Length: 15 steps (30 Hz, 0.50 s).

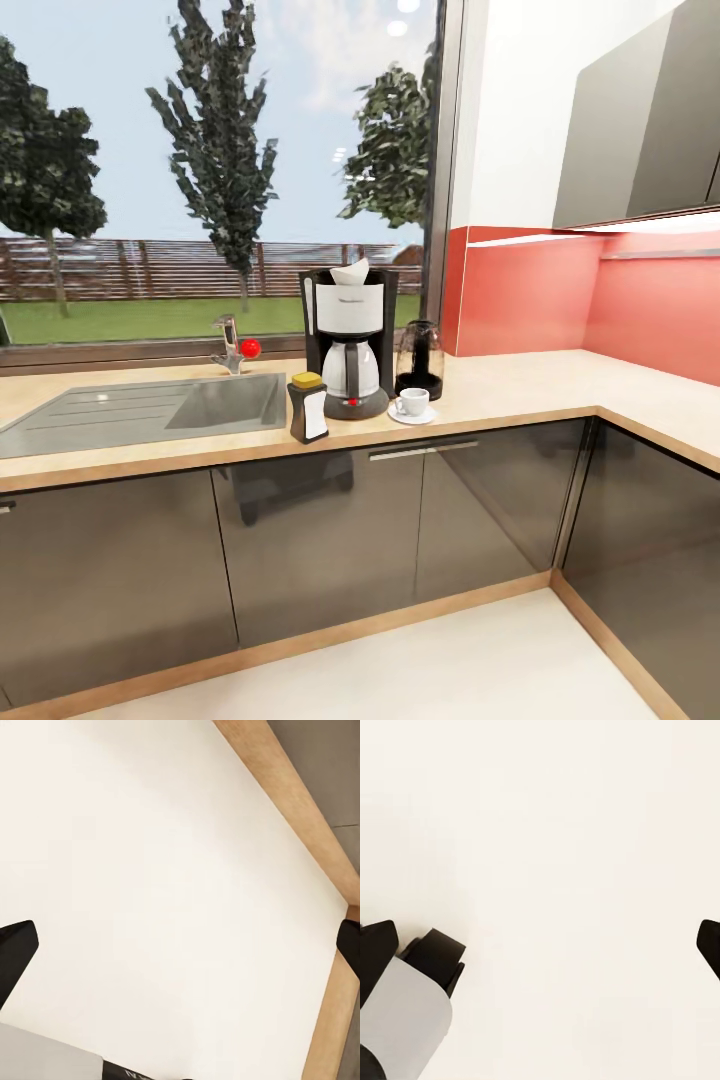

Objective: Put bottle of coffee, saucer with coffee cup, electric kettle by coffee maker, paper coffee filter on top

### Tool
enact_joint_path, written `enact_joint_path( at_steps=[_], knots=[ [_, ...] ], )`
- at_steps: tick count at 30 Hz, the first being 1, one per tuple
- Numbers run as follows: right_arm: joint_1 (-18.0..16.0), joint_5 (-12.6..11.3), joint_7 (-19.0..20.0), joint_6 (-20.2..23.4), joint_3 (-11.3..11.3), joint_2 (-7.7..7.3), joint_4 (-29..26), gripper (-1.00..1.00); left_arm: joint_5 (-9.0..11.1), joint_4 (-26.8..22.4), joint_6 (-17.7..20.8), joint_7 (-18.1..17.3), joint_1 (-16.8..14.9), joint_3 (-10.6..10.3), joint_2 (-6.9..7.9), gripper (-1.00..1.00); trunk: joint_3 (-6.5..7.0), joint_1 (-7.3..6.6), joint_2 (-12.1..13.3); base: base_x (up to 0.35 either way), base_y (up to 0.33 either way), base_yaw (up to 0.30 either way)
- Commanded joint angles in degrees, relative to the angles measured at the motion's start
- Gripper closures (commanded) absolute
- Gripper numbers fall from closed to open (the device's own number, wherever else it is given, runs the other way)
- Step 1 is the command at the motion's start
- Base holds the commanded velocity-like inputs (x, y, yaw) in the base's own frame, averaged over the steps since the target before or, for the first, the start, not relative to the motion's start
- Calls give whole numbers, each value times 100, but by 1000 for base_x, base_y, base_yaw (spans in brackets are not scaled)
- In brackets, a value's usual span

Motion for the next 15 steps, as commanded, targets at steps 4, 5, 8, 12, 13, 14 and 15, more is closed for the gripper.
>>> enact_joint_path(
  at_steps=[4, 5, 8, 12, 13, 14, 15],
  knots=[
    [-4, 44, 10, -14, -46, 4, 6, -100, -10, 2, 42, -22, -3, 45, 1, -100, -6, -1, -3, 0, 0, 0],
    [-4, 41, 10, -14, -46, 6, 8, -100, -10, 2, 42, -22, -3, 45, 1, -100, -6, -1, -3, 0, 0, 0],
    [-4, 39, 10, -14, -46, 19, 10, -100, -10, 2, 42, -22, -3, 44, 1, -100, -6, -1, -3, 0, 0, 0],
    [-4, 37, 10, -14, -46, 35, 11, -100, -10, 2, 42, -18, -3, 37, 1, -100, -6, -1, -3, 0, 0, 0],
    [-4, 37, 10, -14, -46, 36, 11, -100, -10, 2, 42, -18, -3, 37, 1, -100, -6, -1, -3, 0, 0, 0],
    [-4, 37, 10, -14, -46, 36, 11, -100, -10, 2, 42, -17, -3, 37, 1, -100, -6, -1, -3, 0, 0, 0],
    [-4, 37, 10, -14, -46, 36, 11, -100, -10, 2, 42, -18, -3, 37, 1, -100, -6, -1, -3, 0, 0, 0]
  ],
)
